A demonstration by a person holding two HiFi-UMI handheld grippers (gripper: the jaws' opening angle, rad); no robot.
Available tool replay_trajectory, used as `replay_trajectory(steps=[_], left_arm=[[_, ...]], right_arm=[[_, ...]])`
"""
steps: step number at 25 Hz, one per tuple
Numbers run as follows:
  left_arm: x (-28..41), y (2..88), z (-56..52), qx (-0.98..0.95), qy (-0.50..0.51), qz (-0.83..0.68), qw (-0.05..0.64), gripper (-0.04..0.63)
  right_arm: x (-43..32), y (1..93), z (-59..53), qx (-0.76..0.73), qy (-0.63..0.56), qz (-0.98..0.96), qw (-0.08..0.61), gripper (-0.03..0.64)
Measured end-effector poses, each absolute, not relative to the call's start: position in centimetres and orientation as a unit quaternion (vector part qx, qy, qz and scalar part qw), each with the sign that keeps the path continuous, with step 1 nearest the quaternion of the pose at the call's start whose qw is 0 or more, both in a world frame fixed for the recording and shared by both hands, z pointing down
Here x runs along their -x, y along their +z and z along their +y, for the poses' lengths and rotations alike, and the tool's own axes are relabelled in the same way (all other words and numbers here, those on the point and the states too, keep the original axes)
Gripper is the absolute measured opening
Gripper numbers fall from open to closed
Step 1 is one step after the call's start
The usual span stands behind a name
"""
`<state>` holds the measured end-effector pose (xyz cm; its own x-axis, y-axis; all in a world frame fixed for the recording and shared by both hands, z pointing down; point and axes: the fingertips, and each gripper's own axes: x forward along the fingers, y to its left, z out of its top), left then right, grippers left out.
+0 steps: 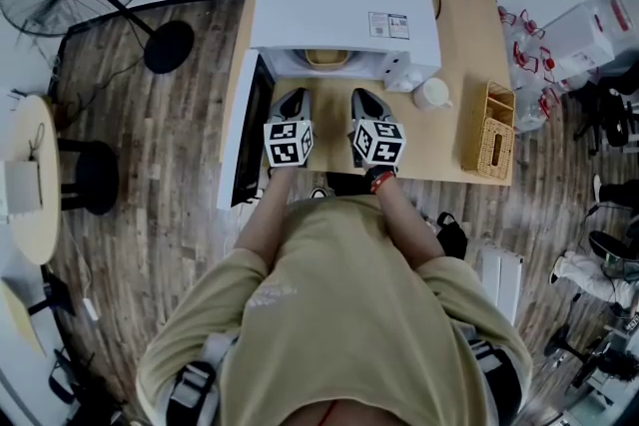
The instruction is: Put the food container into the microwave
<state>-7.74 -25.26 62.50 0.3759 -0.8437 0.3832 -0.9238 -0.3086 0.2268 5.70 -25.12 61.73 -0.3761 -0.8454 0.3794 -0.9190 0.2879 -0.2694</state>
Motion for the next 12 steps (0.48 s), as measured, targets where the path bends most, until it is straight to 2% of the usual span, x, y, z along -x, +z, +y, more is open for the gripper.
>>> replay_trajectory(steps=[12], left_arm=[[7.7, 61.9, -22.0, -0.809, 0.096, -0.544, 0.199, 0.02]], right_arm=[[-5.5, 61.0, -21.9, -0.55, 0.21, -0.804, 0.085, 0.035]])
